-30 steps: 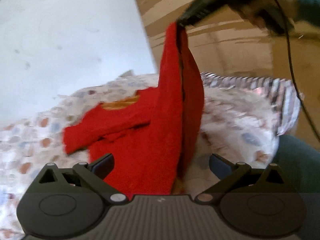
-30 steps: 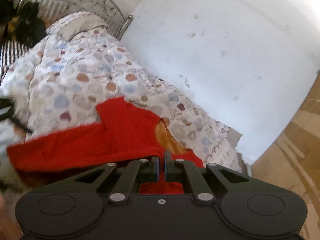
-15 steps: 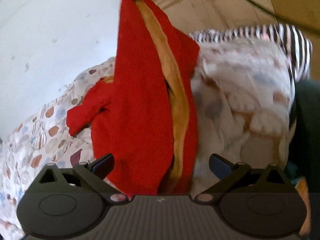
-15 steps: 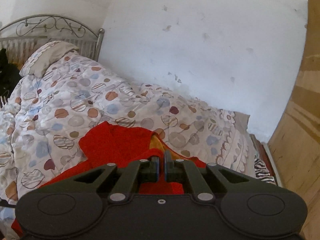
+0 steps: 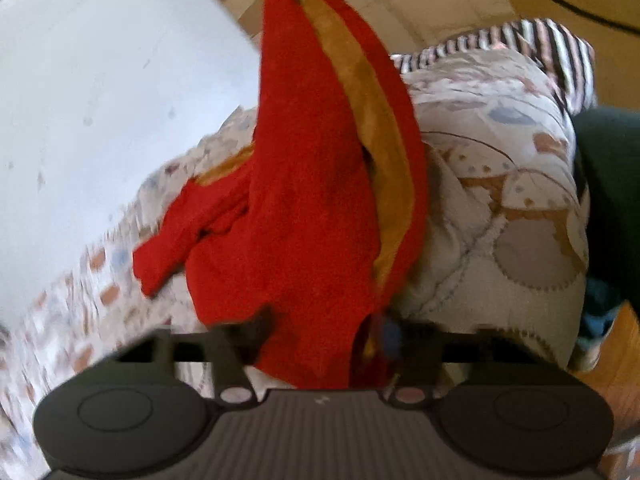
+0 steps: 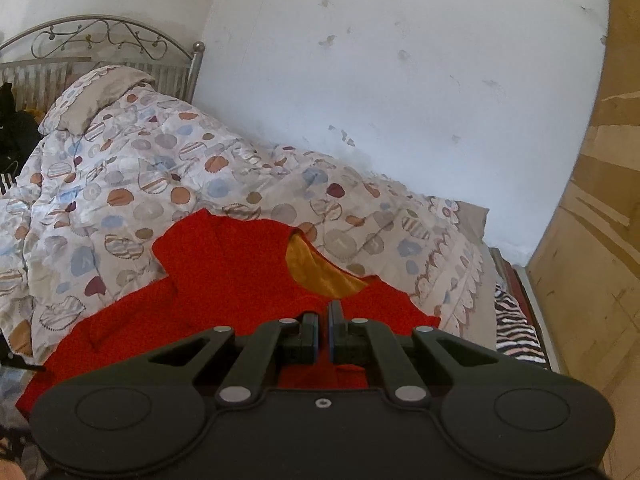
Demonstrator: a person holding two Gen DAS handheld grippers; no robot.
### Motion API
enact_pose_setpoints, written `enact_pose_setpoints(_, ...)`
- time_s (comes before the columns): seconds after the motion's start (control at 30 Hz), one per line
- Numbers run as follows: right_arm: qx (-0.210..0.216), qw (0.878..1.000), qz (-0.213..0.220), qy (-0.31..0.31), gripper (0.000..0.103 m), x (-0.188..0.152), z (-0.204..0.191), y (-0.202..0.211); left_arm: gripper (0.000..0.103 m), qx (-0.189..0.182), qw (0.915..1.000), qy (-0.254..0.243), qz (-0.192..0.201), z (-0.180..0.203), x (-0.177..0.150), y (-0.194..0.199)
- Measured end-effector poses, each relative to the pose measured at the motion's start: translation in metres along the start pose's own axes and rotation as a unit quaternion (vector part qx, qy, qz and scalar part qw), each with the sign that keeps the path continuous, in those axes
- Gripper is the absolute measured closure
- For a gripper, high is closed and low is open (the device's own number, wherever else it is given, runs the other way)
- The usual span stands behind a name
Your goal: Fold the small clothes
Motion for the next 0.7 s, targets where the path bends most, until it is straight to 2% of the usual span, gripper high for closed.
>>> enact_pose_setpoints(0.03, 0.001, 1.000, -0.001, 0.003, 0.099, -0.004, -0.001, 0.005, 0.085, 0.003, 1.0000, -0.008, 0.001, 0.000, 0.000, 0.001)
enact_pose_setpoints(0.13, 0.000, 1.000, -0.007, 0.013, 0.099, -0.016, -0.003, 0.022, 0.094, 0.017, 0.9997, 0.012, 0.014, -0.013, 0.002, 0.006)
enact_pose_setpoints(0.27, 0.007, 0.999, -0.022, 0.027, 0.099, -0.040, -0.013, 0.046, 0.095, 0.050, 0.9942, 0.087, 0.037, -0.053, 0.010, 0.020)
enact_pose_setpoints(0.37, 0.013, 0.998, -0.038, 0.042, 0.098, -0.061, -0.024, 0.060, 0.095, 0.078, 0.9837, 0.155, 0.048, -0.091, 0.013, 0.027)
enact_pose_setpoints(0.43, 0.019, 0.998, -0.048, 0.042, 0.097, -0.077, -0.032, 0.066, 0.095, 0.082, 0.9772, 0.189, 0.052, -0.110, 0.017, 0.027)
enact_pose_setpoints(0.53, 0.035, 0.997, -0.063, 0.029, 0.095, -0.105, -0.046, 0.075, 0.095, 0.087, 0.9706, 0.215, 0.066, -0.133, 0.029, 0.024)
enact_pose_setpoints(0.7, 0.052, 0.996, -0.069, 0.014, 0.080, -0.152, -0.076, 0.091, 0.095, 0.087, 0.9669, 0.223, 0.089, -0.156, 0.057, 0.020)
Point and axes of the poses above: each gripper's, at about its wrist camera, not at the fingertips, and y roughly against the way its jaws point, z to its right, x to its top, the point moved 9 cm from there along -y, roughly the way its jaws point, and after that the axes turned 8 degrees about z, right-handed, at the moved point
